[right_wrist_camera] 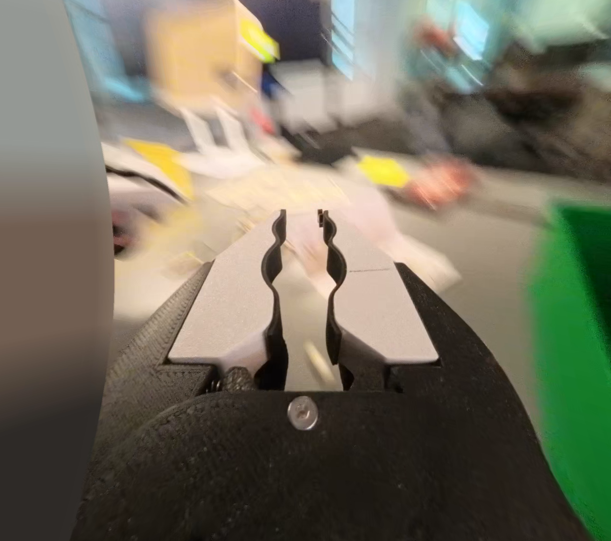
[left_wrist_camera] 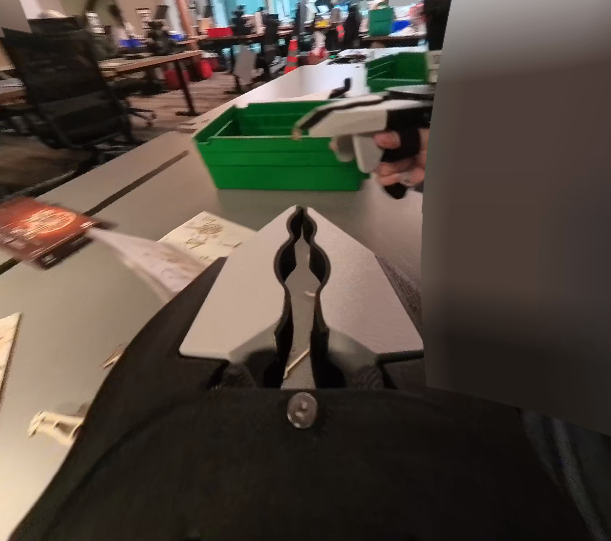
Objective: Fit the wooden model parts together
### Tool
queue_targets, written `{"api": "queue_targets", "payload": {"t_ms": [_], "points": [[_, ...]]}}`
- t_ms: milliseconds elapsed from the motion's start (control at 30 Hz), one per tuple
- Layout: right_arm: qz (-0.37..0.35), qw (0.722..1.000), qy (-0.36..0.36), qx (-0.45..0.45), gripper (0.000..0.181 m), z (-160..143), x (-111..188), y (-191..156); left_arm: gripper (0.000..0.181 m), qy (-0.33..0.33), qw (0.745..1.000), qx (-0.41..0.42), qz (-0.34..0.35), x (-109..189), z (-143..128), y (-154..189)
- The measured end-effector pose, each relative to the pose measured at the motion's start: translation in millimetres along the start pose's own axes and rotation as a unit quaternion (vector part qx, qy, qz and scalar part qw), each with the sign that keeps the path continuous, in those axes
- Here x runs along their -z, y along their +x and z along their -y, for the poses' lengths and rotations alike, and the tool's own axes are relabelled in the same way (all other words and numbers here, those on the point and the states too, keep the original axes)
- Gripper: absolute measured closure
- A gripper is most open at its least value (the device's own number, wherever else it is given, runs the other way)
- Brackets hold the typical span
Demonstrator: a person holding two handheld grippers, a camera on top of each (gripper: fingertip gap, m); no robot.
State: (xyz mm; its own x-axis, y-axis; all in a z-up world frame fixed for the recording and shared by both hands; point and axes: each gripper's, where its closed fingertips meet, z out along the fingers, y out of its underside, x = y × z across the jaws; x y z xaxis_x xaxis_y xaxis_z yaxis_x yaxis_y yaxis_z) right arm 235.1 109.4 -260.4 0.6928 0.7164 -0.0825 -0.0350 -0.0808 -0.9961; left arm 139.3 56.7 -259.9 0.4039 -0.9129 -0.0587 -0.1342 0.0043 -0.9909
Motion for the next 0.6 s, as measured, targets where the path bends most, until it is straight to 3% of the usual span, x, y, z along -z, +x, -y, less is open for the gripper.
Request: {"api": "queue_targets", "payload": {"t_ms": [33,100,233,433,500,600], "points": [[-0.038,0.998,-0.055,-0.004,0.161,-24.8,3.5,11.5,0.181,-0.004,1.0,-0.003,0.021,-0.6,-7.1,-7.9],[-0.032,0.988,-0.154,0.009,0.158,-70.4,6.5,5.2,0.181,-0.016,0.998,-0.01,0.053,-4.6,-23.2,-20.6],[-0.002,0.957,-0.257,0.138,0.148,-116.8,13.6,3.7,0.181,-0.048,0.999,-0.012,0.006,-18.4,-52.1,-9.7],[0.084,0.941,-0.295,0.144,0.151,-129.3,10.9,-1.9,0.181,-0.074,0.997,-0.004,-0.016,-24.5,-70.6,-4.6],[0.043,0.944,-0.294,0.141,0.152,-122.7,13.4,12.8,0.181,-0.071,0.997,0.001,-0.008,-23.7,-70.3,-7.2],[-0.082,0.946,-0.298,0.096,0.158,-112.6,25.6,47.6,0.181,-0.055,0.998,0.023,0.007,-24.9,-67.2,-11.1]]}}
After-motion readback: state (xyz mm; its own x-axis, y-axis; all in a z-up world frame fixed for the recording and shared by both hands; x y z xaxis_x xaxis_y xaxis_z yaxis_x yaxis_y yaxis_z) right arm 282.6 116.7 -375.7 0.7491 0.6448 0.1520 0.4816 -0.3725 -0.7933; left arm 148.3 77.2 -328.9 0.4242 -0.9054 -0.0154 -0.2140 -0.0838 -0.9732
